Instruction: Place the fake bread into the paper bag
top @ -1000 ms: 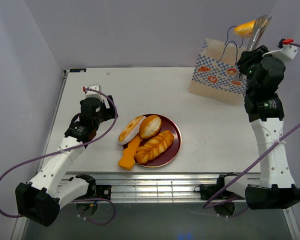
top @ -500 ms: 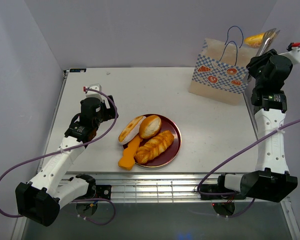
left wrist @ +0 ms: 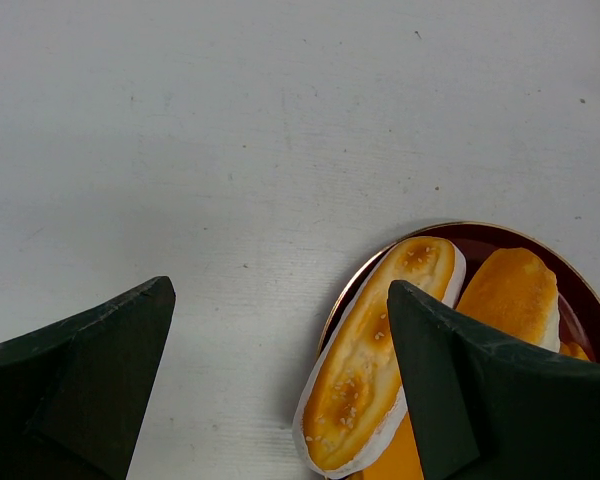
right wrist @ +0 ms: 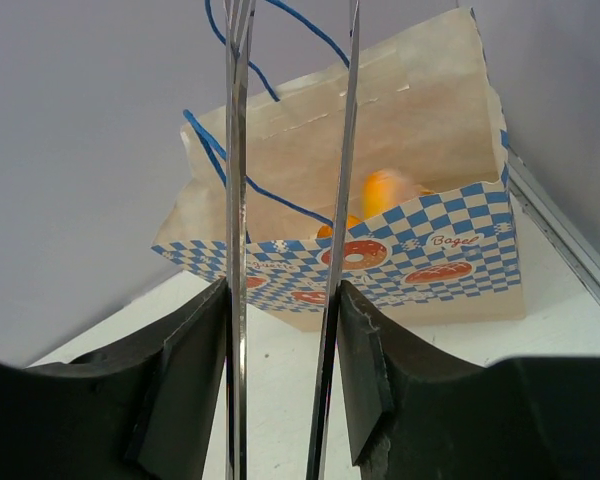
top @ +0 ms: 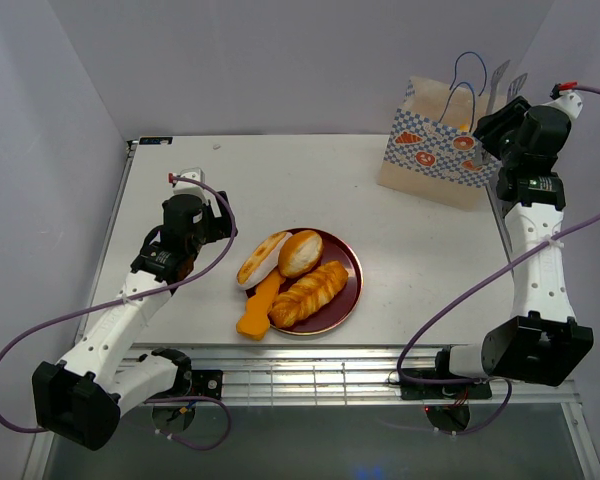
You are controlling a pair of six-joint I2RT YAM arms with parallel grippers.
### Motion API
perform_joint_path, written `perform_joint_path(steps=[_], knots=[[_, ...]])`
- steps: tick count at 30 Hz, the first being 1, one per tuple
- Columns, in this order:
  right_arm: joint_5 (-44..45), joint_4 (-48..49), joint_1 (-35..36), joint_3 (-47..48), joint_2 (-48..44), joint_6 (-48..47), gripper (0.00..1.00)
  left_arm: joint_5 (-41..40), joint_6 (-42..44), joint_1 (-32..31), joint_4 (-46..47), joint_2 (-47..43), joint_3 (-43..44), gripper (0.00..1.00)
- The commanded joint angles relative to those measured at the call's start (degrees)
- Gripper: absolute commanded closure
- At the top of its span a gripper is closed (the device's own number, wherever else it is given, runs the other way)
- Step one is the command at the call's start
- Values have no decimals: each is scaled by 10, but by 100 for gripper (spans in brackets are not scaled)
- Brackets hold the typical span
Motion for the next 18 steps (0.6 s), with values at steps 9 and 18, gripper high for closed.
perform_joint_path(steps=[9,18], knots=[[-45,21,-3,51,-22,-13,48,5,-4,-3,0,-3,22,2],[-120,18,-2,16,-104,-34,49,-2,-3,-3,0,-8,21,2]])
